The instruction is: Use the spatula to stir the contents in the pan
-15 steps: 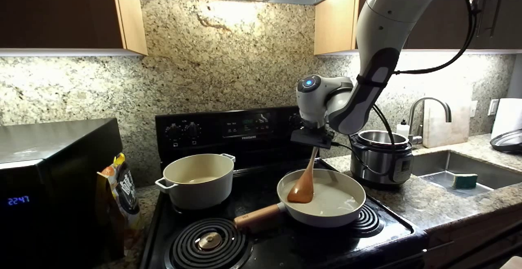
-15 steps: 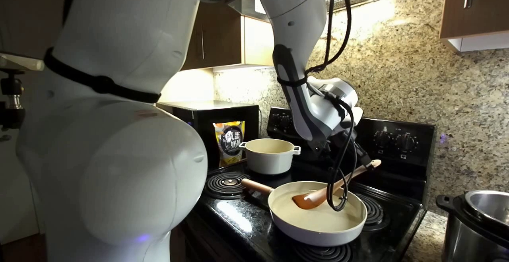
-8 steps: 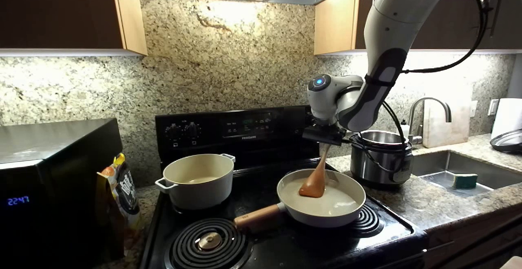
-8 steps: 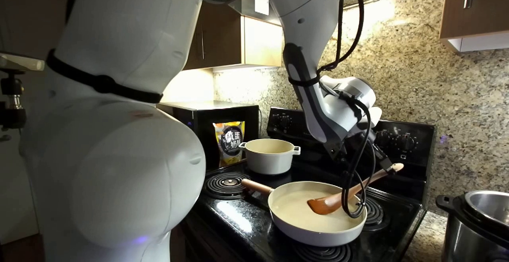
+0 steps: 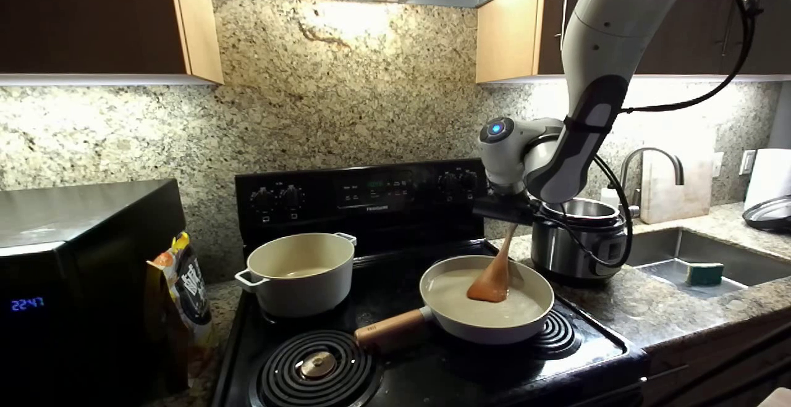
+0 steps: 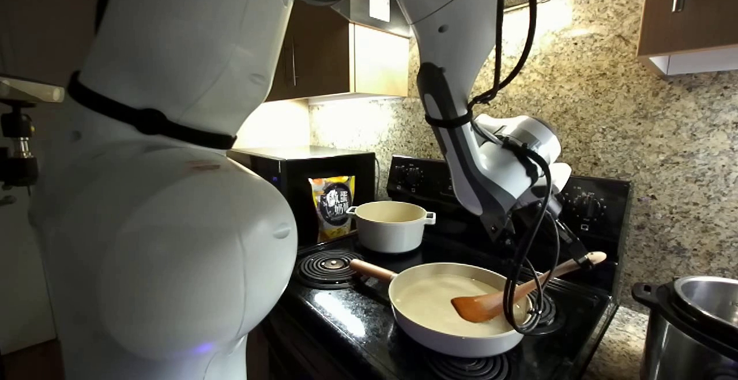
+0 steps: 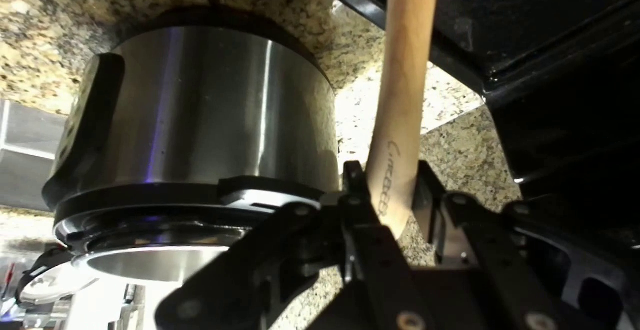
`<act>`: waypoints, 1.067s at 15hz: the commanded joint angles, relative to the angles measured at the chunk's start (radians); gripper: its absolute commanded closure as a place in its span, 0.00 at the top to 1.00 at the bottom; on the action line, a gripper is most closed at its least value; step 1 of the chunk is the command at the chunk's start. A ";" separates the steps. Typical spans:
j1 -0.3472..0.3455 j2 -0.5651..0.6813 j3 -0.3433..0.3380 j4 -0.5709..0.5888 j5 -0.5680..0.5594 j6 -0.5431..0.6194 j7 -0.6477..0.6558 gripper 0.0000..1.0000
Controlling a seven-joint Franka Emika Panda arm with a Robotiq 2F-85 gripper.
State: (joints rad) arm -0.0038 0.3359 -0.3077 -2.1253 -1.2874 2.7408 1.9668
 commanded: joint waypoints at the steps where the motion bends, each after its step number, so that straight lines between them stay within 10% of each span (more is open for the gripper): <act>1: -0.004 -0.033 0.006 -0.083 0.008 0.017 -0.032 0.12; 16: 0.007 0.009 0.123 -0.027 0.094 0.013 -0.075 0.12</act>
State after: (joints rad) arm 0.0057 0.3378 -0.1971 -2.1869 -1.2227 2.7608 1.9384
